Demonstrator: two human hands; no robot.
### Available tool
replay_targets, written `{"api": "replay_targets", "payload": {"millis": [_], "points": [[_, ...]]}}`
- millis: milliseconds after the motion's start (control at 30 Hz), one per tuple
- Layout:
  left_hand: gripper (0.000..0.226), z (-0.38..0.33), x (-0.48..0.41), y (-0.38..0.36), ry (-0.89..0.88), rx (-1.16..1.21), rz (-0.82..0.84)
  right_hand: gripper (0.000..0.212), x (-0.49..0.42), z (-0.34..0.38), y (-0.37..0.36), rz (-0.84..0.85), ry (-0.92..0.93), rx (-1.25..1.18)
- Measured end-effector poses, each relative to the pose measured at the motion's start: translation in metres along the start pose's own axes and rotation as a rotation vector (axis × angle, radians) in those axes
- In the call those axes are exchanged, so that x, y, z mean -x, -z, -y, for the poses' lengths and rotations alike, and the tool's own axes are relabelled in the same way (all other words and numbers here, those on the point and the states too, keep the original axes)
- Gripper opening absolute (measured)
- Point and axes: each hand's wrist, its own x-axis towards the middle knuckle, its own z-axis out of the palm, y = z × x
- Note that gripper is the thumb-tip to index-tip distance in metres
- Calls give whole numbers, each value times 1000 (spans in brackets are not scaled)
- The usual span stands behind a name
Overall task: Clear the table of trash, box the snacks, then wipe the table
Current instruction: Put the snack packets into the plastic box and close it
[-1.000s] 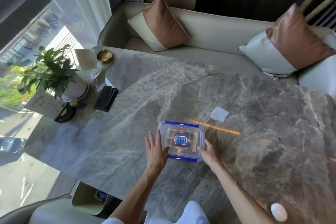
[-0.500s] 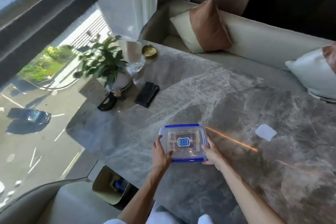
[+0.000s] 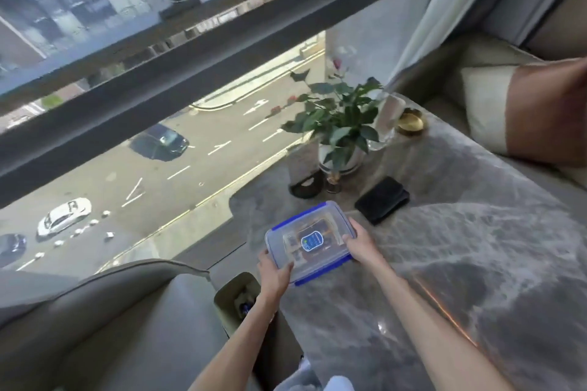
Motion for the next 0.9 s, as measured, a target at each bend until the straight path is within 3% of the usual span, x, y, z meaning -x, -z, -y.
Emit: {"api": "replay_targets", "payload": {"millis": [300, 467, 567, 733, 800, 900], "points": [[68, -11, -39, 12, 67, 110, -28, 52, -64, 29, -21, 31, -12, 81], [64, -8, -34, 4, 64, 102, -28, 53, -61, 17, -26, -118, 34, 199], [63, -9, -27, 3, 51, 89, -57, 54, -56, 12, -30, -93, 55, 186], [80, -16, -16, -3, -126, -138, -154, 60, -51, 9, -31, -94, 143, 302], [75, -18, -12, -10, -217, -270, -131, 61, -48, 6, -32, -91, 176, 273], [75, -19, -13, -17, -223, -287, -82, 63, -47, 4, -30, -87, 181, 247]]}}
